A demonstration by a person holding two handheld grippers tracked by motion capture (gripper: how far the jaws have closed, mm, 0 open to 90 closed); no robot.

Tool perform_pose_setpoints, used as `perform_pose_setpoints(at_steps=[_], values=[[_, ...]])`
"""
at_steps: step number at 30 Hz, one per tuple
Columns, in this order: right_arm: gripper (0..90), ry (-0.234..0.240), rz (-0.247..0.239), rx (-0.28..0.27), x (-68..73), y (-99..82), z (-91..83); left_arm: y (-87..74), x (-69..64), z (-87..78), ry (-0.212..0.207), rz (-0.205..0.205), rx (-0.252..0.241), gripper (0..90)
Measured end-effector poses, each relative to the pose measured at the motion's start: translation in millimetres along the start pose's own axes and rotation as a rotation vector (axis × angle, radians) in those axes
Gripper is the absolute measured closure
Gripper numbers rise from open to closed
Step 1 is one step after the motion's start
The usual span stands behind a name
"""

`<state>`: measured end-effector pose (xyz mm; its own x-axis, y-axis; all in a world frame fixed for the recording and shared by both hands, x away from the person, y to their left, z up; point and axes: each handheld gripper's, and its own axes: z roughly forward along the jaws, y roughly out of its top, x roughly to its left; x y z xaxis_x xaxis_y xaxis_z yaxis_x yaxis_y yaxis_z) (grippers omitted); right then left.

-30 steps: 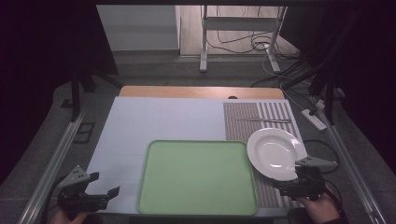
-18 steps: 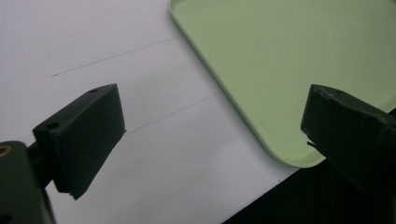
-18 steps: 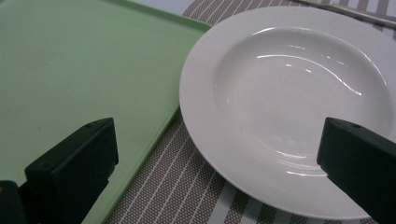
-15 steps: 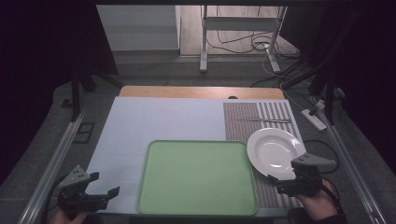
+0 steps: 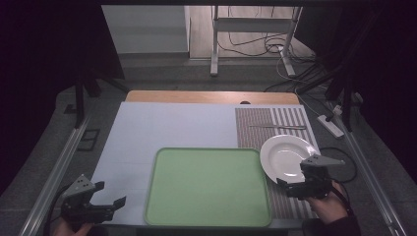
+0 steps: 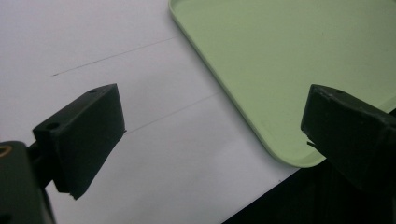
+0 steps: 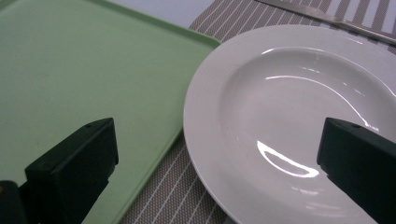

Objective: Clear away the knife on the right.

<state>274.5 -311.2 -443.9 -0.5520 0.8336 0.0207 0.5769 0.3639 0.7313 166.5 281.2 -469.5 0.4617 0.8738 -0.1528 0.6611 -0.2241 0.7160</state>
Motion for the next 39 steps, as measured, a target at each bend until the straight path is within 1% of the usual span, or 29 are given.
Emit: perform_pose_setpoints(at_steps=[1, 9, 12, 15, 20, 21, 22, 26, 29, 30, 32, 33, 39], values=[[0.0, 0.000, 0.000, 0.000, 0.0, 0.0, 0.0, 0.0, 0.0, 0.0, 0.000, 0.000, 0.000, 6.1], [0.0, -0.007, -0.013, 0.016, -4.6, 8.4, 15.7, 0.0, 0.2, 0.0, 0.000, -0.001, 0.000, 6.0], [0.0, -0.005, -0.015, 0.017, -6.1, 10.7, 19.3, 0.1, 0.1, 0.0, 0.000, -0.001, 0.000, 6.0], [0.0, -0.013, -0.023, 0.016, -8.6, 13.6, 22.2, 0.1, 0.0, 0.1, 0.001, -0.001, 0.001, 6.0], [0.0, -0.011, -0.014, 0.006, -14.6, 17.9, 28.2, 0.1, 0.3, 0.1, 0.001, -0.002, 0.000, 6.0], [0.0, -0.013, -0.009, 0.009, -15.7, 18.9, 29.9, 0.1, 0.3, 0.0, 0.000, -0.002, 0.001, 6.0], [0.0, -0.019, 0.009, 0.016, -18.3, 20.6, 33.2, 0.1, 0.2, 0.1, 0.000, -0.002, 0.000, 6.0], [0.0, -0.024, 0.028, 0.033, -22.1, 23.6, 38.1, 0.1, 0.3, 0.1, 0.000, -0.002, 0.001, 6.0], [0.0, -0.047, 0.031, 0.057, -25.6, 26.4, 43.8, 0.0, 0.3, 0.1, 0.001, -0.004, 0.000, 6.0], [0.0, -0.052, 0.034, 0.058, -28.4, 27.7, 47.9, 0.0, 0.4, 0.1, 0.000, -0.004, 0.000, 6.0], [0.0, -0.057, 0.034, 0.062, -29.6, 28.5, 49.9, 0.0, 0.4, 0.1, 0.001, -0.005, -0.001, 6.0], [0.0, -0.069, 0.030, 0.069, -32.1, 30.3, 53.9, 0.1, 0.4, 0.1, 0.001, -0.004, 0.000, 6.0], [0.0, -0.076, 0.035, 0.082, -38.8, 36.4, 63.7, 0.1, 0.5, 0.1, 0.001, -0.005, 0.001, 6.0]])
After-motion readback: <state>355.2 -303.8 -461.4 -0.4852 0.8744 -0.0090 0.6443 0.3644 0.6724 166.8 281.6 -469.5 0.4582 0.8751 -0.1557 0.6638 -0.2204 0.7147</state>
